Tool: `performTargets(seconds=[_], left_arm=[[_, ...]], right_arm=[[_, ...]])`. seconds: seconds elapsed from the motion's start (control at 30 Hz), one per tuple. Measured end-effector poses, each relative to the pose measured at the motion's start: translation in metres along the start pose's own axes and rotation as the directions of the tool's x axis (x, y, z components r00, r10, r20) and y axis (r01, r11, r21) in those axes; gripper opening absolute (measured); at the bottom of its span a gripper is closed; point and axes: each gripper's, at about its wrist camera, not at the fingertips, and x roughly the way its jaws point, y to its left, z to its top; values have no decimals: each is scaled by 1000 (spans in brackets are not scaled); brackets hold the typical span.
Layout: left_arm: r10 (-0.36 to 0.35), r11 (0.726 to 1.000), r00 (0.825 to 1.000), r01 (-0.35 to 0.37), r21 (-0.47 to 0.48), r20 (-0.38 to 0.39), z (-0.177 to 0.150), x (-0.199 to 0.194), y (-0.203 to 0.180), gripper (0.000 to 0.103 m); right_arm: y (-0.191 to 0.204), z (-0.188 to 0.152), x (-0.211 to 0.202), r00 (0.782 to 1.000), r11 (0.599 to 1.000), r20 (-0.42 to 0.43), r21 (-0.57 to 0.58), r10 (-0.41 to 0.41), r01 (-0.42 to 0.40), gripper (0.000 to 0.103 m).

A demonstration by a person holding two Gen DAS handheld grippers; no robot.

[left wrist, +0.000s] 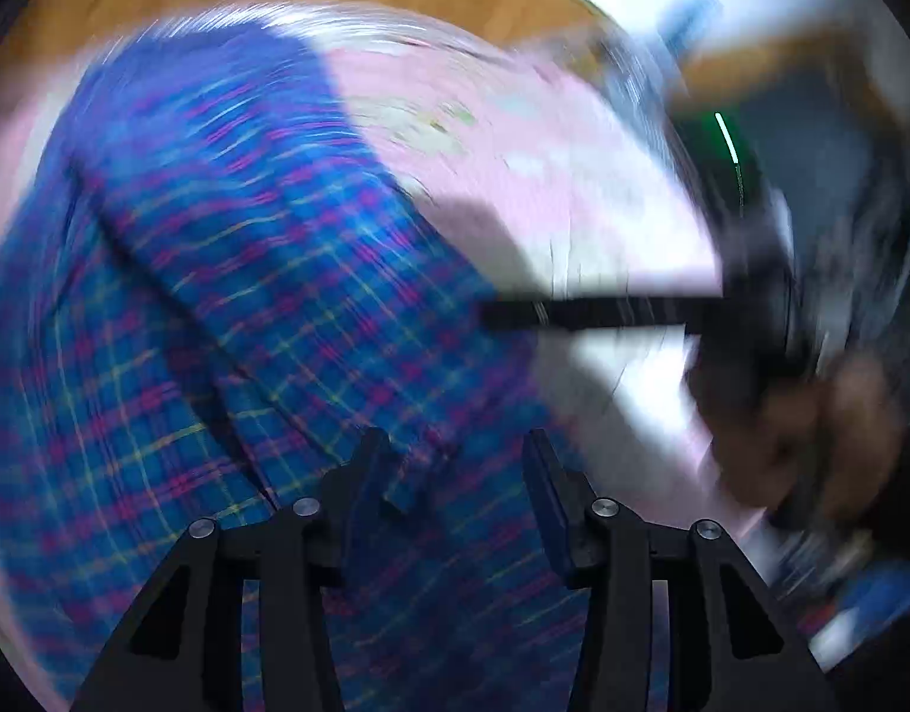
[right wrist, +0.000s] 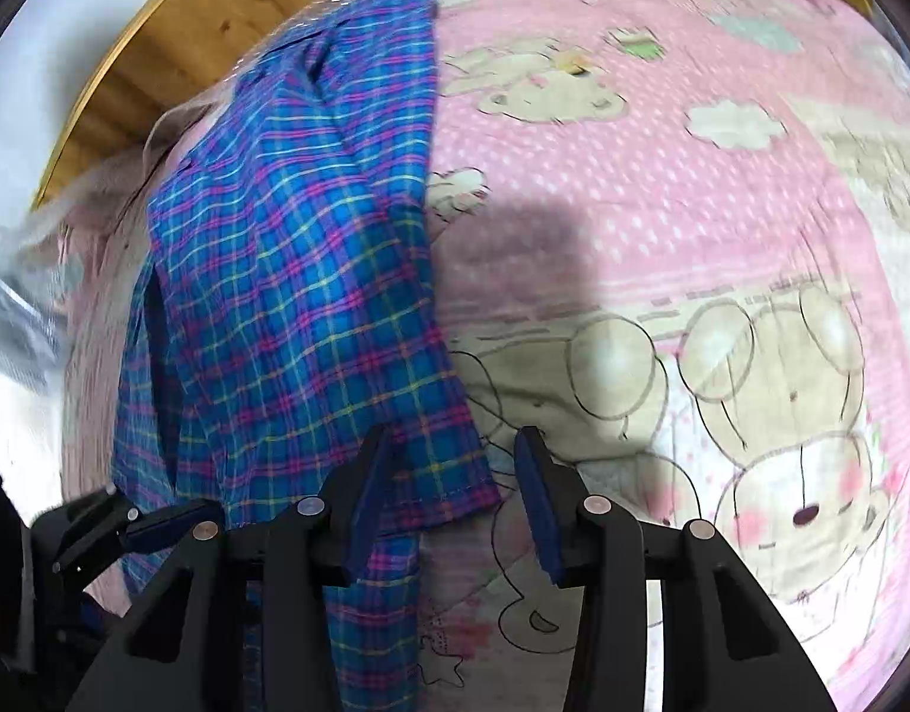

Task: Fold clothes

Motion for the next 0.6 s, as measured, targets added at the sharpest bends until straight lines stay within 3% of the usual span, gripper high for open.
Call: performTargets(seconds=[0.07, 0.13, 0.17, 0.2, 0.23, 0.27, 0.43, 0.6], left_arm=[[51, 996, 999, -51, 79, 4, -3, 4, -6, 48], [74, 991, 997, -74, 110, 1, -3, 9, -4, 48], [78, 991, 997, -75, 108, -16, -1, 13, 0, 42], [77, 992, 997, -74, 103, -28, 0, 14, 4, 32], [71, 993, 997, -68, 96, -33, 2, 12, 8, 13], [60, 995, 998, -58, 87, -18, 4, 4, 12, 6], [3, 997, 995, -11, 76, 101, 16, -63, 23, 1], [-44, 993, 998, 39, 115, 35, 0, -76, 29, 1]], right_arm=[[5, -1, 3, 1000, 1000, -11, -10, -5, 5, 11], [7, -5, 2, 1000, 1000, -23, 1, 10, -10, 6], [8, -8, 1, 999, 1000, -27, 9, 18, -17, 3], [9, -10, -1, 999, 1000, -31, 17, 25, -24, 3], [11, -13, -3, 999, 999, -35, 25, 32, -31, 2], [12, -16, -5, 998, 999, -39, 32, 39, -38, 2], [18, -29, -14, 995, 995, -58, 72, 76, -72, 2], [25, -42, -22, 991, 988, -77, 111, 112, -103, 2]])
